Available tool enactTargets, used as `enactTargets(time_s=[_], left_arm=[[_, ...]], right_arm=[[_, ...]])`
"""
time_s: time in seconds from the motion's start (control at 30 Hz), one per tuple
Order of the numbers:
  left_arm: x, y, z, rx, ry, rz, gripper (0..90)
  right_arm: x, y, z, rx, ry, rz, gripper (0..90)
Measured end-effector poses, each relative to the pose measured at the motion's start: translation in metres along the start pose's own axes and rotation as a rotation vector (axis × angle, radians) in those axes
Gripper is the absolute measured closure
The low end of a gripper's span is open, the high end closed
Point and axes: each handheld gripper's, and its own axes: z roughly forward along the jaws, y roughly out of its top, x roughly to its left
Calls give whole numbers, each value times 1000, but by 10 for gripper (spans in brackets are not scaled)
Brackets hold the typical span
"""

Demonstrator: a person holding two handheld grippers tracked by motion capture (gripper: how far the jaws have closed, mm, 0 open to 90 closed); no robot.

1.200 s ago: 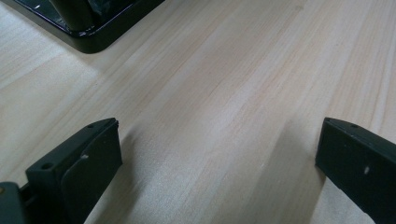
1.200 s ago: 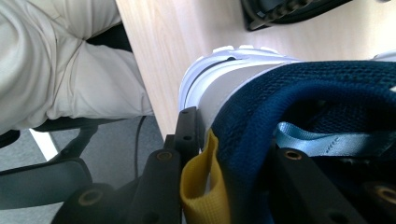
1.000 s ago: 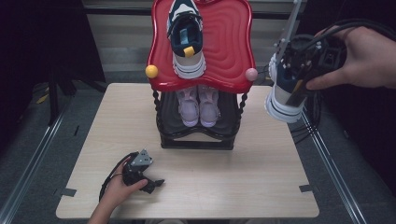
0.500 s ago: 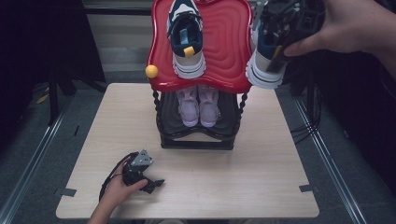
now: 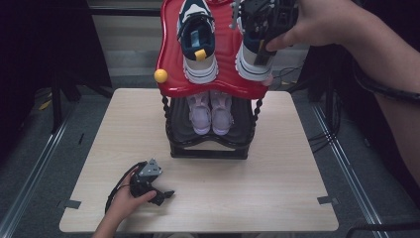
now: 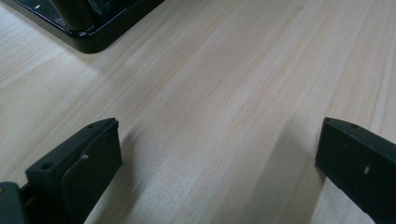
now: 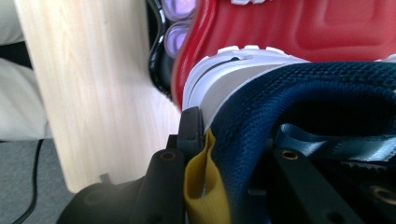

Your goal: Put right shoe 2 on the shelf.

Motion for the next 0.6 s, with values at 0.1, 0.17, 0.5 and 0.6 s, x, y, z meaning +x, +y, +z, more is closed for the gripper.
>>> enactTargets(time_s=[0.1,0.17,0.5,0.6], left_arm=[[0,0,0,0,0,0,0],[0,0,0,0,0,0,0],[0,0,0,0,0,0,0],[0,0,0,0,0,0,0]], right_arm=[[-3,4,4,-1,-4,-13,737],[-4,6,7,1,-9,-26,737],[-7,19,23,-3,-31,-63,737],[-9,22,27,2,-42,-72,737]])
